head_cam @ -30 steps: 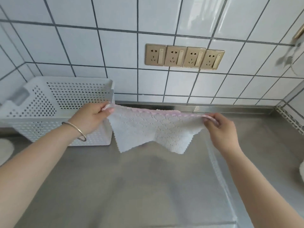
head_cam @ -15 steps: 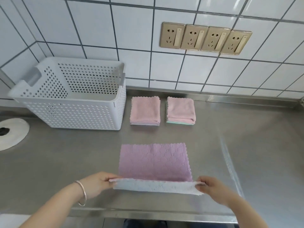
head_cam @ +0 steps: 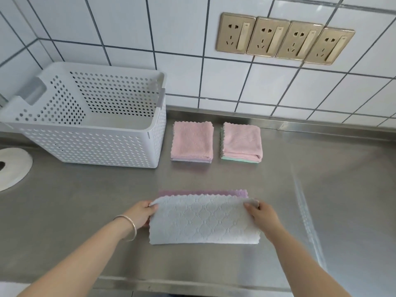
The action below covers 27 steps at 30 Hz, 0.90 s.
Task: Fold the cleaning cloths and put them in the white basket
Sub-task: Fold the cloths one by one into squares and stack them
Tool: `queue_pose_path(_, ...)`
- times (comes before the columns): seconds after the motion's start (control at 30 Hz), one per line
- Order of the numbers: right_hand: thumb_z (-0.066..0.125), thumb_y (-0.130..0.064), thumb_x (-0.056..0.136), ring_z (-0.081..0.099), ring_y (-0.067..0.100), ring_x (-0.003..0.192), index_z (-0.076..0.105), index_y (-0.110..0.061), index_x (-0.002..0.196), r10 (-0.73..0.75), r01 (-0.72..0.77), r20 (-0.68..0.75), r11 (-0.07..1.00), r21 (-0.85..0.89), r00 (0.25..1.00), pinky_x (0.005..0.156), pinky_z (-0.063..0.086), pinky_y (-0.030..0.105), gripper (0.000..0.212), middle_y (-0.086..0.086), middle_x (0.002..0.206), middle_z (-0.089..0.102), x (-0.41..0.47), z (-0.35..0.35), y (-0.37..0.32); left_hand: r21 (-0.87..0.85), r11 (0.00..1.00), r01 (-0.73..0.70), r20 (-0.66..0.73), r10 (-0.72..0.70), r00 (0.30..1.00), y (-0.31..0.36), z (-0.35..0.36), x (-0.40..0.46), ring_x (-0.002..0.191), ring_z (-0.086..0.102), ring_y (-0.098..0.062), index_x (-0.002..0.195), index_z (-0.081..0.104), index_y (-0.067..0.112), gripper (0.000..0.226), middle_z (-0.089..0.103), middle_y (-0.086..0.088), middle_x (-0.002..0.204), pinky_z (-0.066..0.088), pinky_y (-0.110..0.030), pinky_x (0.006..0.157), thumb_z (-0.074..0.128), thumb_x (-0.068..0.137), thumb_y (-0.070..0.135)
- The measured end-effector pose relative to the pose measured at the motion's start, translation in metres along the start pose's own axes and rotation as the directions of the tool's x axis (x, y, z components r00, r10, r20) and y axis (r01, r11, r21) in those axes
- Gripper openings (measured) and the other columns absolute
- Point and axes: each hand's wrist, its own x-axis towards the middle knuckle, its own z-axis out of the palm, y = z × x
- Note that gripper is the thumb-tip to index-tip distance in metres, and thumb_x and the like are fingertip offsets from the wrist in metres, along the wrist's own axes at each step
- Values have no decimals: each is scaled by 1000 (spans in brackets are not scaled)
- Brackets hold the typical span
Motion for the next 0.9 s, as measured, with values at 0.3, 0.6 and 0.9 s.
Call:
queue_pose_path(0.3,54,-24,91,50,14,66,54,-20,70,-24,-4,-199,991,-136,980,58,37,27,21,1,69,58,29,22,7,252,967,41,-134,-7,991,-6,7,37,101,61,-31,108,63,7,35,67,-13,107,45,-35,88,41,95,31)
queue_pose_path(0.6,60,-32,85,44,21,63,46,-8,66,54,-94,-303,988,-121,952,56,31,31,34,3,62,48,38,24,7,396,910,119,-208,-37,977,8,16,45,73,47,-25,62,46,13,40,52,-8,67,30,-28,63,39,95,35)
queue_pose_path(0.9,57,-32,89,53,14,92,44,-17,128,-42,25,-368,998,-50,929,77,40,31,43,-2,112,54,11,22,3,627,779,-5,-552,449,702,-4,37,27,89,55,-33,91,55,14,38,58,-11,97,46,-40,70,74,64,35)
